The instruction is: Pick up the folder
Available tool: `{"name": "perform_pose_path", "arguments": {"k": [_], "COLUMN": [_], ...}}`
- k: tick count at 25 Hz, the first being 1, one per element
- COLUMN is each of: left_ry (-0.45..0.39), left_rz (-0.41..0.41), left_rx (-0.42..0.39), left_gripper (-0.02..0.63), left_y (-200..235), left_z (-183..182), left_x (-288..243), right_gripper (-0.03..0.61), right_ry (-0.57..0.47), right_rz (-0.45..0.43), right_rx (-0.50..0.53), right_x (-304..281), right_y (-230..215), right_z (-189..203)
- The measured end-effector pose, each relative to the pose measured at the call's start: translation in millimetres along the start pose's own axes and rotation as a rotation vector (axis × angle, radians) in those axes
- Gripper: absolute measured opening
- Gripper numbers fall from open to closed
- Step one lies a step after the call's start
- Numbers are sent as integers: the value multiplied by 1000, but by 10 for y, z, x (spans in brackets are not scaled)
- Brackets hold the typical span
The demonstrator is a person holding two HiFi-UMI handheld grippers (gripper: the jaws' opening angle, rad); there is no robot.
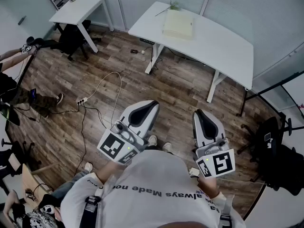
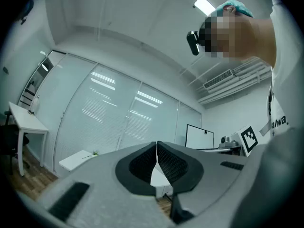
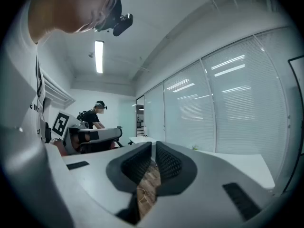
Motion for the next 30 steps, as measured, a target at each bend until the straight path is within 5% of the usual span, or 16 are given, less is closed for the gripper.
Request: {"name": "perform_pose_path", "arguments": {"k": [30], "left_ry": [24], "left_rz": [-22], "left_rx": [-9], "left_gripper": [15], "left_y": [772], "left_z": [-49], "left_x": [-22], "right_gripper": [34], "right_ry": [-17], "right_rz": [24], "right_rx": [-16], "right_x": [-727], "right_y": [22], "right_z": [14]}}
Point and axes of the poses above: the fingertips, and each gripper's own axes: x backward along the fingers, y to its left, z out of its underside, the point moved 2 cm from there along x, backward along the fingers
